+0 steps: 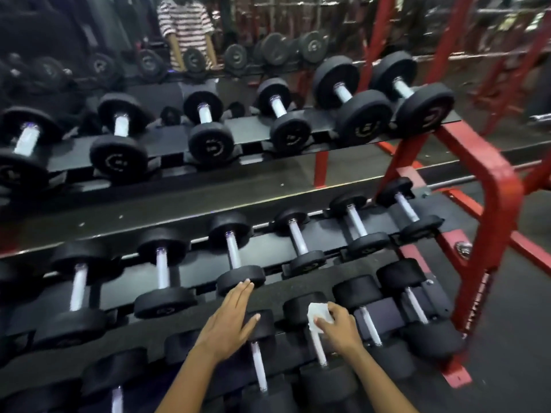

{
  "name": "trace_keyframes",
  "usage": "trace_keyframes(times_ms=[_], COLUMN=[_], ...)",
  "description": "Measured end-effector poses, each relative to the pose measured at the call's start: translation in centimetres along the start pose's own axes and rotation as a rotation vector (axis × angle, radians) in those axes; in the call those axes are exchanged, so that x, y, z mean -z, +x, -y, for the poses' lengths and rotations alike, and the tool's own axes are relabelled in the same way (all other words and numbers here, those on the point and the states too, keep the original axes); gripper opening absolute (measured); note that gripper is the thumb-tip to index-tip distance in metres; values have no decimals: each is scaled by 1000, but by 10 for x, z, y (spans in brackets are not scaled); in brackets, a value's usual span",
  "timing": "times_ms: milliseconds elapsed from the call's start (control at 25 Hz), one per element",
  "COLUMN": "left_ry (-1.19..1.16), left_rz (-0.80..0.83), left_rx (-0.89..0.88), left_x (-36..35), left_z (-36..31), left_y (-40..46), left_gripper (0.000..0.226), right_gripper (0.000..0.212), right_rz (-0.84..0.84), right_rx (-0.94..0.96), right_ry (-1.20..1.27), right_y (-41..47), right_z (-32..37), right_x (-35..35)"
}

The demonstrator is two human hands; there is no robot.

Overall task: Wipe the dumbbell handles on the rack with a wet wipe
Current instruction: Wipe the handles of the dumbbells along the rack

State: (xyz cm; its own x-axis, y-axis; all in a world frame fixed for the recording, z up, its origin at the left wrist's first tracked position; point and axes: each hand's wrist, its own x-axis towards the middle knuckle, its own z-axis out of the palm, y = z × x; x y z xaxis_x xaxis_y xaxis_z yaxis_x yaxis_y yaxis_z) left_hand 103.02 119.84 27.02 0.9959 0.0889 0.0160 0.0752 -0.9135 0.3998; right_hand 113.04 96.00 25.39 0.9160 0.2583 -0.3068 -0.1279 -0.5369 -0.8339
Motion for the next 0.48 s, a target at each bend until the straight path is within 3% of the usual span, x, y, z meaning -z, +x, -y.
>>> trace_keyframes(times_ms=[240, 360, 480], left_ry=[2, 76, 158], left_rz=[79, 174, 321], left_rx=[-268, -444, -567], left_x=[-20, -43, -65], left_z=[-27, -22, -15], left_y=[64, 103, 141], left_gripper=[86, 81, 74], right_gripper=[22, 4, 14], right_rz=[-187, -306, -417], right_rx=[-156, -276, -406], right_ry=[65, 148, 181], right_y=[-2, 8, 17], right_z=[-19, -35, -47], right_x=[25, 20, 3])
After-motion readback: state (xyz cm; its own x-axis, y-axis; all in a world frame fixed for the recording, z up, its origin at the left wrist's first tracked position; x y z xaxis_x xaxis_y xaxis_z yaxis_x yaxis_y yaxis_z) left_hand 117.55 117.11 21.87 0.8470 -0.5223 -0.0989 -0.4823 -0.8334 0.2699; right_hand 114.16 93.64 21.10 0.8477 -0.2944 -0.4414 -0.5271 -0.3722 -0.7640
